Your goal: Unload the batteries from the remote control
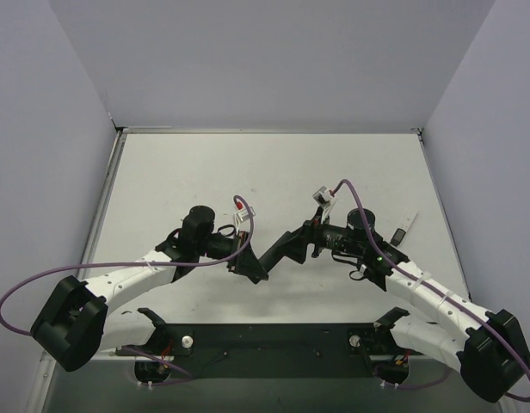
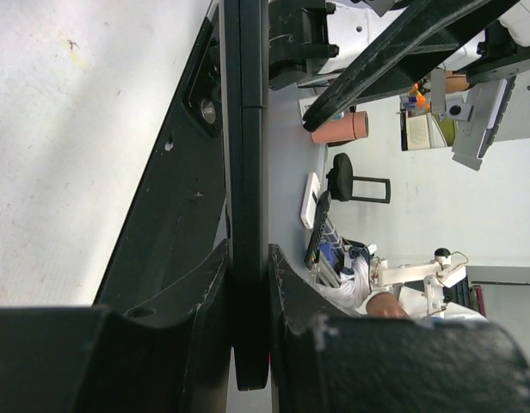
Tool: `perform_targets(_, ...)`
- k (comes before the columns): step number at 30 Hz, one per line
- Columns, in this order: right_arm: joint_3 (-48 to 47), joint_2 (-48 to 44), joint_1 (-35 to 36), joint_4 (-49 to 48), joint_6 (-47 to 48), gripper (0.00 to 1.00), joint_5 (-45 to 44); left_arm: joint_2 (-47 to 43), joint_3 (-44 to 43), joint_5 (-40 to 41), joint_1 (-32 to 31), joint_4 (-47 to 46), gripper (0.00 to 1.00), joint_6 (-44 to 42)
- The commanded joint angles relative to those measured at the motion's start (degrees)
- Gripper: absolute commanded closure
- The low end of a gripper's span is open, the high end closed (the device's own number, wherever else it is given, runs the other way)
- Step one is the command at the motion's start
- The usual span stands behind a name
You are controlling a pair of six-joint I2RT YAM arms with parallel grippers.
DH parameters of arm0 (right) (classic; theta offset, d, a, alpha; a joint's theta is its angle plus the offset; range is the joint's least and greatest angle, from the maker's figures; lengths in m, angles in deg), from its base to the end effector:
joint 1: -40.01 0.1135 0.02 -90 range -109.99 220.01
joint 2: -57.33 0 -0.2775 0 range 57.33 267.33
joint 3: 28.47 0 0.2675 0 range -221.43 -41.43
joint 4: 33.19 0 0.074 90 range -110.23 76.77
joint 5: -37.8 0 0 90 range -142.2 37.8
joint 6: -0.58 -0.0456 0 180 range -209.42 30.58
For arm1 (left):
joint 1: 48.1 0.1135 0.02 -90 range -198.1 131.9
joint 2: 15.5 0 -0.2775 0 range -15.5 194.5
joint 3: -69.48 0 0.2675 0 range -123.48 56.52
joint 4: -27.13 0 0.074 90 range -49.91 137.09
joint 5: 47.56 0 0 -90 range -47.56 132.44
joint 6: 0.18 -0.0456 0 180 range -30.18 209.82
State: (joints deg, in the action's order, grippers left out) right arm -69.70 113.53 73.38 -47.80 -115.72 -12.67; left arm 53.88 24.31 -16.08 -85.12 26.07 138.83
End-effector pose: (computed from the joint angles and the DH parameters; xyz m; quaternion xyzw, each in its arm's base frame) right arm 0.1788 0.1525 0.2743 -0.2791 0.6516 0.5381 0.4561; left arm 0.1811 -0.1853 0.2251 0.1917 0.7523 -0.6261 0.0731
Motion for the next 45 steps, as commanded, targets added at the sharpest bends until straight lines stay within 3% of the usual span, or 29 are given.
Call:
perform_targets(1, -0.29, 0.49, -0.23, -3.98, 1.69, 0.20, 3.10, -0.74, -0.40, -2.56, 0.28, -4.44, 1.00, 0.20)
perform_targets(8, -0.20, 0.84, -0.32, -2.93, 2.92, 0.33, 2.66, -0.65, -0.49, -2.83, 0.36, -4.52, 1.00, 0.47)
perform_targets(15, 0.41, -1.88, -0.40, 0.41, 5.65, 0.64, -3.66, -0.74, -0.31, -3.18, 0.36, -4.70, 1.00, 0.82)
perform_targets(21, 0.15, -2.77, -1.72, 2.26, 6.09, 0.74, -4.64, -0.66, 0.04, -3.62, 0.54, -4.70, 1.00, 0.91)
perform_targets(29, 0.23, -1.45, -4.88, 1.30, 3.90, 0.78, -0.69, -0.39, 0.13, -5.02, 0.63, -6.45, 1.00, 0.99)
perform_targets(31, 0.23, -0.92, -6.82, 0.16, 1.88, 0.76, 1.15, -0.65, 0.21, -5.11, 0.54, -6.72, 1.00, 0.91)
perform_targets(33, 0.32, -0.04, -7.70, -0.99, 0.30, 0.66, 4.32, -0.74, 0.21, -5.11, 0.54, -6.72, 1.00, 0.91)
perform_targets(34, 0.15, 0.31, -7.87, -1.69, -0.49, 0.58, 5.20, -0.66, 0.04, -5.11, 0.63, -6.72, 1.00, 0.91)
perform_targets(35, -0.11, 0.83, -7.79, -2.04, -0.59, 0.39, 6.17, -0.31, 0.13, -5.02, 0.63, -6.81, 1.00, 1.08)
perform_targets(38, -0.38, 1.97, -7.61, -3.54, -1.64, 0.19, 8.90, 0.22, 0.13, -5.20, 0.54, -7.33, 1.00, 1.78)
perform_targets(45, -1.78, 3.21, -6.21, -3.54, -0.15, 0.16, 9.25, 0.58, 0.30, -5.20, 0.45, -8.39, 1.00, 3.02)
